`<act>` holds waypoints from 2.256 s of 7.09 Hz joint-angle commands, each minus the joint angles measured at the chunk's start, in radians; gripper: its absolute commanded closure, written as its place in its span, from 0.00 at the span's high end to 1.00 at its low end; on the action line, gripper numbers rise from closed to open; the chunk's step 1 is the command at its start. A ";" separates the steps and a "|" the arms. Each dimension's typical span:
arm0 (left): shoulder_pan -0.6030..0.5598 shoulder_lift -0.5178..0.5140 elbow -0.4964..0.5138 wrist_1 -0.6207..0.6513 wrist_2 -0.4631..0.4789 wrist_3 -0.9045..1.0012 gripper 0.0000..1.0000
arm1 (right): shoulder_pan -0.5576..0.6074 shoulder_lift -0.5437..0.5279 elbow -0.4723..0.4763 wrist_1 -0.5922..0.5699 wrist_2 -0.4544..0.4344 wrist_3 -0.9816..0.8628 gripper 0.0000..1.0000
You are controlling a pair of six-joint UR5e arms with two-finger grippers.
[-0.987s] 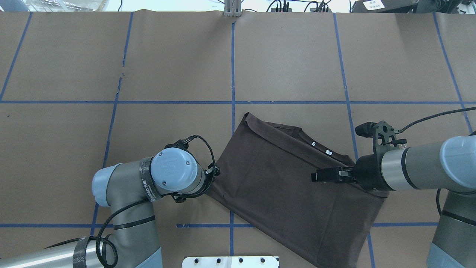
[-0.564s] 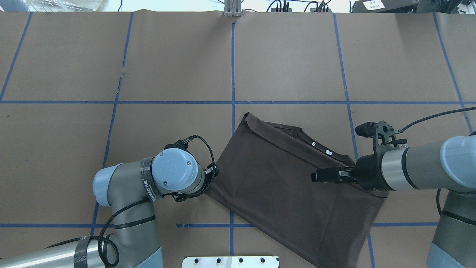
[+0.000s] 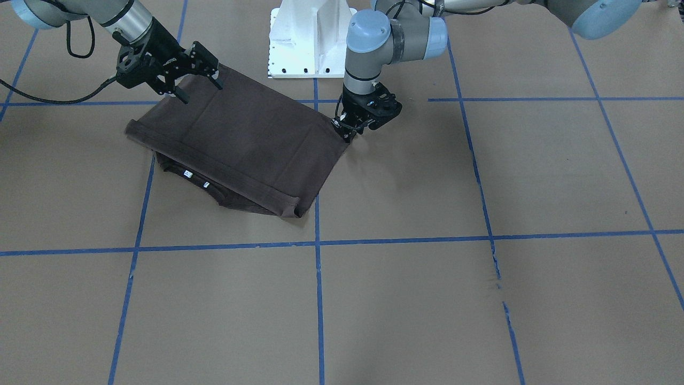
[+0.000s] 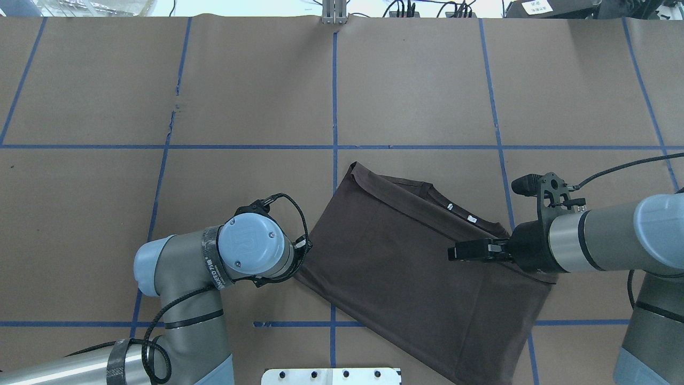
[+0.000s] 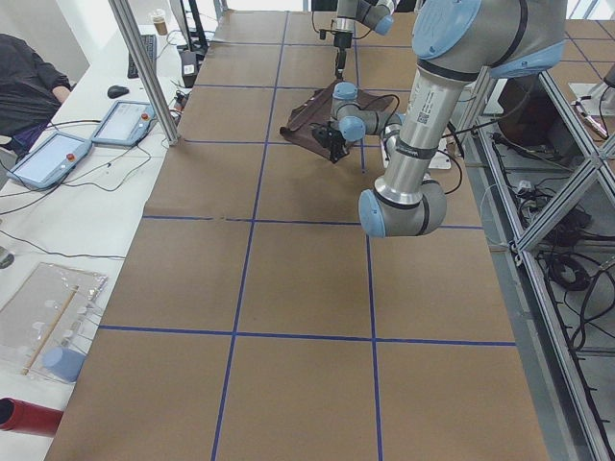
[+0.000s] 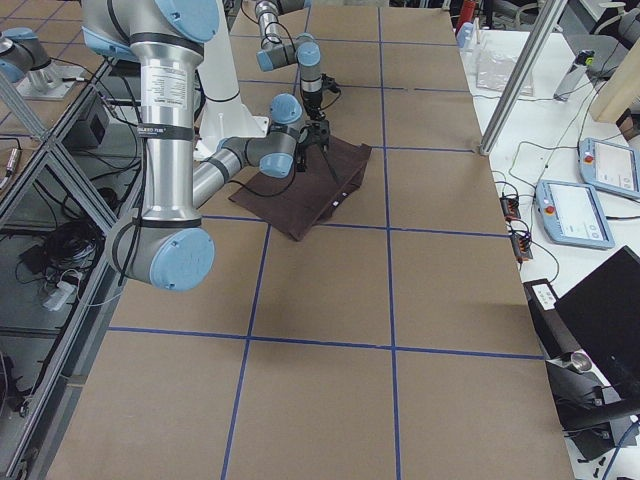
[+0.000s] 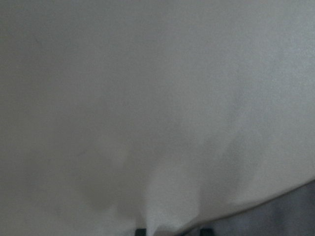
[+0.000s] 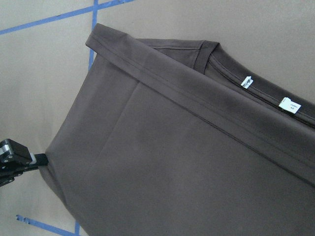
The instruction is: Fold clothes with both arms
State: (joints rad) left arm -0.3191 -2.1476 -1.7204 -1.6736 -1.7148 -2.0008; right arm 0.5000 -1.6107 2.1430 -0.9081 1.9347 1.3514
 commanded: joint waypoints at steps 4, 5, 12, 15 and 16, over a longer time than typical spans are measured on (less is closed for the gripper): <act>-0.093 0.002 -0.005 0.023 -0.002 0.066 0.00 | 0.011 -0.003 0.000 0.002 0.006 -0.002 1.00; -0.157 0.002 0.014 0.022 0.000 0.130 0.00 | 0.014 -0.003 0.000 0.002 0.007 0.000 1.00; -0.399 -0.317 0.653 -0.409 0.070 0.456 0.00 | 0.022 -0.002 -0.005 0.000 0.001 0.000 1.00; -0.400 -0.406 0.872 -0.626 0.147 0.549 0.00 | 0.028 0.000 -0.002 0.000 0.001 0.000 1.00; -0.400 -0.402 0.872 -0.638 0.152 0.553 0.32 | 0.031 0.000 -0.005 -0.002 0.001 -0.002 1.00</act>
State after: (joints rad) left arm -0.7192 -2.5480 -0.8608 -2.2885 -1.5784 -1.4658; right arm 0.5282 -1.6111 2.1407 -0.9084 1.9369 1.3511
